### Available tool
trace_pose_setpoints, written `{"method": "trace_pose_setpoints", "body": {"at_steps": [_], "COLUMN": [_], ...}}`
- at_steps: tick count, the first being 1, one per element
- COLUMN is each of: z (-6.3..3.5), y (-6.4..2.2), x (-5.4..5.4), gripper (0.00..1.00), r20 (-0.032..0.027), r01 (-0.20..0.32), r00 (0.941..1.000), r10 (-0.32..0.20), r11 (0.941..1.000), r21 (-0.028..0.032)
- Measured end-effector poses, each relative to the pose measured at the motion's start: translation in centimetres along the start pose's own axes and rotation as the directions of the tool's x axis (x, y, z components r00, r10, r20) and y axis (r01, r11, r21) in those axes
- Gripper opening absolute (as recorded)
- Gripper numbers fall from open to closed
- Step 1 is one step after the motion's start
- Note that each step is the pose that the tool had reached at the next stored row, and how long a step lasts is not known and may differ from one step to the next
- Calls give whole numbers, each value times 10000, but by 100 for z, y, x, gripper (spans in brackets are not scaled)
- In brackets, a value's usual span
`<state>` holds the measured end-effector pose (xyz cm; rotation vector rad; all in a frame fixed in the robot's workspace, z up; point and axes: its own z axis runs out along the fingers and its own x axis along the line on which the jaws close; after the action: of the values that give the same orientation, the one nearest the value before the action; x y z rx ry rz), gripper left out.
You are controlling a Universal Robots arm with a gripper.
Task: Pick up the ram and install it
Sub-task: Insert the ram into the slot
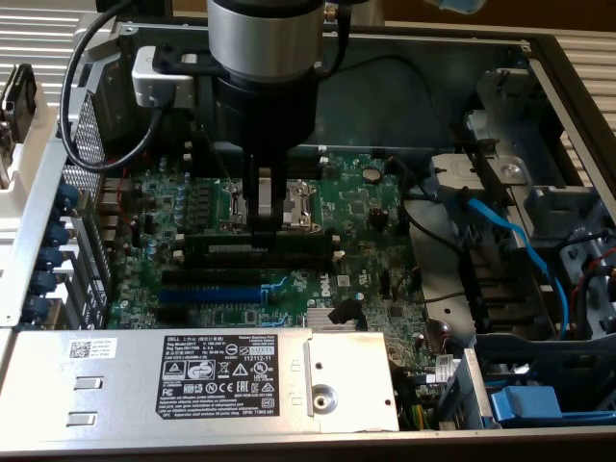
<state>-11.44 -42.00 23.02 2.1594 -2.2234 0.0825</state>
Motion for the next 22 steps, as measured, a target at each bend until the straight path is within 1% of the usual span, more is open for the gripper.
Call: {"method": "trace_pose_setpoints", "body": {"at_steps": [7,22], "z": [4,13], "y": [2,2], "x": [0,0], "gripper": [13,13], "r20": [6,70], "r01": [1,0], "r00": [10000,10000], "r10": [-1,0], "r11": [10000,10000], "r21": [0,-2]}}
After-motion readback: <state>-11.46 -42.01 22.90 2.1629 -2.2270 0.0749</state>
